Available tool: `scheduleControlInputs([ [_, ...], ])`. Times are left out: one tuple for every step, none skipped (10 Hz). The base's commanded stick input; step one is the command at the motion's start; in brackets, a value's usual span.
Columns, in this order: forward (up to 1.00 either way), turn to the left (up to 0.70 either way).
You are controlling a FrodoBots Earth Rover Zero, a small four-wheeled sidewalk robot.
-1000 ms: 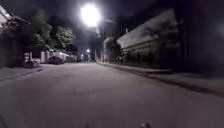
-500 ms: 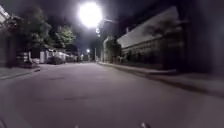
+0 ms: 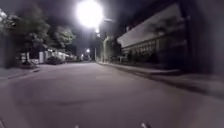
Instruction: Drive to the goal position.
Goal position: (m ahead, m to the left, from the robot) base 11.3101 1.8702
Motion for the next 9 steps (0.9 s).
scheduleControlInputs([
  [0.50,0.00],
  [0.50,0.00],
  [0.50,0.00],
  [0.50,0.00],
  [0.50,0.00],
  [0.50,0.00],
  [0.50,0.00],
  [0.50,0.00],
  [0.50,0.00],
])
